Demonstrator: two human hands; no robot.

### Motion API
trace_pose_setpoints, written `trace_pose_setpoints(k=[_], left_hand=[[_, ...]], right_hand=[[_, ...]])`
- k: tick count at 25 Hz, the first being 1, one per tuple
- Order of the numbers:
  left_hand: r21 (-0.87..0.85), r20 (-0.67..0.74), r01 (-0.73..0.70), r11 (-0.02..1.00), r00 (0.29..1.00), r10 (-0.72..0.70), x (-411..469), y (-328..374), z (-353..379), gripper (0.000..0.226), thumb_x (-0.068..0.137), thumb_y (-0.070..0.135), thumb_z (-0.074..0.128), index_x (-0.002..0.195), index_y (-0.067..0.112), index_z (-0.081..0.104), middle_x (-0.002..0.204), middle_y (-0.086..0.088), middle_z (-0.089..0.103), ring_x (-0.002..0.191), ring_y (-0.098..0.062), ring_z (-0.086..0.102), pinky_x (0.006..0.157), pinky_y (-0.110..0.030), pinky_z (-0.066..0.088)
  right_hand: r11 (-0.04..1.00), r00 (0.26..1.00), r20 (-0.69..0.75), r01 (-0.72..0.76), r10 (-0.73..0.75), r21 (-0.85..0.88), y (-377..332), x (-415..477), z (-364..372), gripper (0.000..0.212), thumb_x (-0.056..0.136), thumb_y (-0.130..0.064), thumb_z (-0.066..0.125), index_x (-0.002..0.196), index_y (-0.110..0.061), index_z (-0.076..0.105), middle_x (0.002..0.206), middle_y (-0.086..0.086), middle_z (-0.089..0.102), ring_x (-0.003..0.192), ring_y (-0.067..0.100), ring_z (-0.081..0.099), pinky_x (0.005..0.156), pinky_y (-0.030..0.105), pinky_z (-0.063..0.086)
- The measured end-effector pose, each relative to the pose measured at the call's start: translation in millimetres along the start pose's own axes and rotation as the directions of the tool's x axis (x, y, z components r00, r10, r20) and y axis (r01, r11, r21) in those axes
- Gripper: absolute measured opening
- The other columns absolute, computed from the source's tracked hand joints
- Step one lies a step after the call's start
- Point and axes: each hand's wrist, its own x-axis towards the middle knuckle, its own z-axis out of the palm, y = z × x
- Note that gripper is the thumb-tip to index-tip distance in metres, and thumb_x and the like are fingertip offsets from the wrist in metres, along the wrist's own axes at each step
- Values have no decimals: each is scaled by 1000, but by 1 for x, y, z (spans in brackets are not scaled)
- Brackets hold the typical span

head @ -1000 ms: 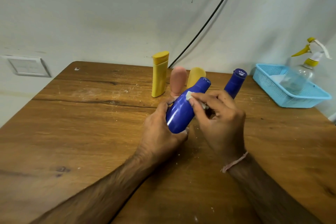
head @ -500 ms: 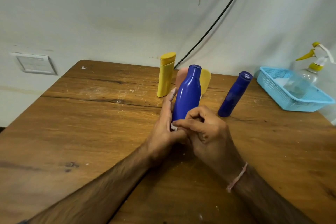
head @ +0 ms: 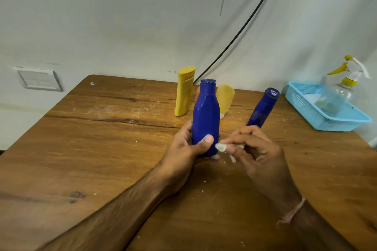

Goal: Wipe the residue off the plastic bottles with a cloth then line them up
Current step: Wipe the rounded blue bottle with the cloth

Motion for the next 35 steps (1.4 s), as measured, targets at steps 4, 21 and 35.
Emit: trace_pose_setpoints(k=[4,21,35], left_hand=[[296,24,-102,950,995,99,-5,1,2,43,90,20,70,125,37,51,119,2,65,100,-20,71,91,-45,59],[304,28,-175,936,984,175,-2,-6,1,48,89,21,68,127,44,50,121,-2,65,96,-24,70,88,-46,60],[43,1,-153,987,988,153,5,-12,-6,57,85,12,66,138,27,54,128,-10,65,115,-39,64,89,-59,57]], right_hand=[[945,921,-328,-106,211,309,-35,38,-16,15,92,-20,68,101,-31,72,93,-12,72,85,4,67,69,18,56],[996,997,-79,7,0,92,-58,71,-31,11,91,-26,70,101,-31,74,101,-7,71,89,12,69,66,20,56],[992,951,-287,97,-117,-86,-26,32,29,12,86,-18,76,93,-9,72,98,-1,64,90,8,64,74,19,56]])
